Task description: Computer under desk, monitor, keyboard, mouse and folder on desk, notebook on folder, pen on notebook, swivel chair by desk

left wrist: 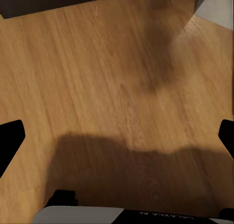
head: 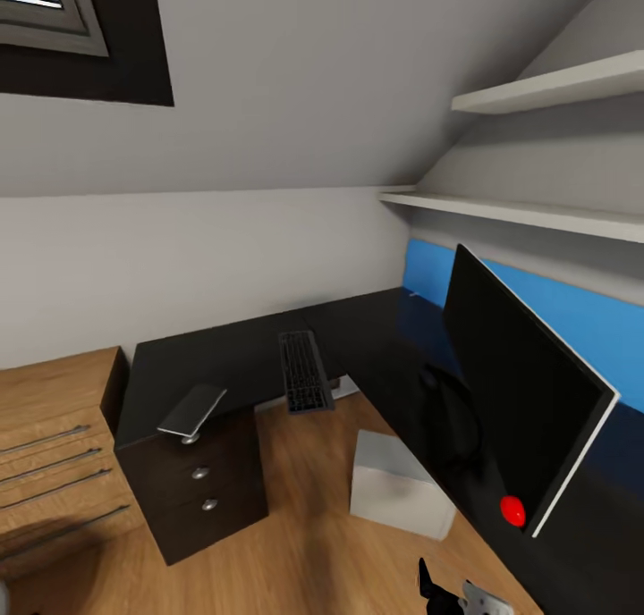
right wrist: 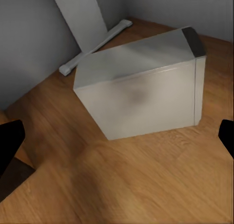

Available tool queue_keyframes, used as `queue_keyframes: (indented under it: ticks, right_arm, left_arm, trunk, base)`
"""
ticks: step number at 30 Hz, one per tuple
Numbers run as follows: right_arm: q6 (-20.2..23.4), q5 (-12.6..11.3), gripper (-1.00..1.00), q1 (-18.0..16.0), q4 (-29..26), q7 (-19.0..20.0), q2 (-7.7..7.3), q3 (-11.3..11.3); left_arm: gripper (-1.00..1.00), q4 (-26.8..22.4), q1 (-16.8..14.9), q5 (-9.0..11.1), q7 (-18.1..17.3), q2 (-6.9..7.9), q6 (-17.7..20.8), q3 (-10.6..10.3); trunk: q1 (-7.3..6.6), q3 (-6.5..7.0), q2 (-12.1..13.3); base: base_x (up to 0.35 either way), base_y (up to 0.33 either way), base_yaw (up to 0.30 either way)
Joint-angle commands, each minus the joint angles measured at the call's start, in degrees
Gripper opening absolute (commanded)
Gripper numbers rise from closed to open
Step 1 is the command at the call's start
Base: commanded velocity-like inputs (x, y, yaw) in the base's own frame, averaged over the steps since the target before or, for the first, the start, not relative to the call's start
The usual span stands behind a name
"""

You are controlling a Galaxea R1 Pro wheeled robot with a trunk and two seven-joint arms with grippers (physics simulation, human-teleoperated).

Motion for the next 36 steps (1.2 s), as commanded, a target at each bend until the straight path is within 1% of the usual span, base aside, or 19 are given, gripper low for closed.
queue_keyframes:
  ticks: [1, 14, 15, 21, 27, 36]
  right_arm:
    - [-0.1, -0.5, 1.00, 0.0, 0.0, 0.6, 0.02, -0.2]
    - [-0.1, -0.4, 1.00, 0.0, 0.9, 0.6, 0.24, 0.0]
    - [-0.1, -0.4, 1.00, 0.0, 1.0, 0.6, 0.23, 1.2]
    - [0.0, -0.4, 1.00, 0.0, 1.2, 0.6, 0.29, 2.1]
    - [0.0, -0.4, 1.00, 0.0, 1.4, 0.6, 0.41, 2.2]
    - [0.3, -0.5, 1.00, 0.0, 2.6, 0.5, 0.49, 2.4]
  left_arm:
    - [1.00, 0.0, 0.0, 0.6, 0.4, 0.05, -0.1, -0.3]
    - [1.00, 0.1, 0.0, 0.5, 0.5, 0.09, -0.2, -0.3]
    - [1.00, 0.1, 0.0, 0.6, 0.5, 0.19, -0.3, -0.3]
    - [1.00, 0.1, 0.0, 0.6, 0.6, 0.22, -0.3, -0.3]
    - [1.00, 0.1, 0.0, 0.6, 0.6, 0.23, -0.3, -0.3]
    - [1.00, 0.1, 0.0, 0.6, 0.6, 0.23, -0.3, -0.2]
  trunk:
    - [0.01, -0.02, 0.0]
    - [0.01, 0.44, 0.0]
    - [0.01, 0.47, 0.0]
    - [0.01, 0.68, 0.0]
    - [0.01, 0.78, 0.0]
    - [0.01, 0.81, 0.0]
  base:
    - [0.000, 0.000, -0.271]
    - [0.000, 0.000, -0.271]
    - [0.000, 0.000, -0.271]
    - [0.000, 0.000, -0.254]
    - [0.000, 0.000, -0.102]
    - [0.000, 0.034, -0.019]
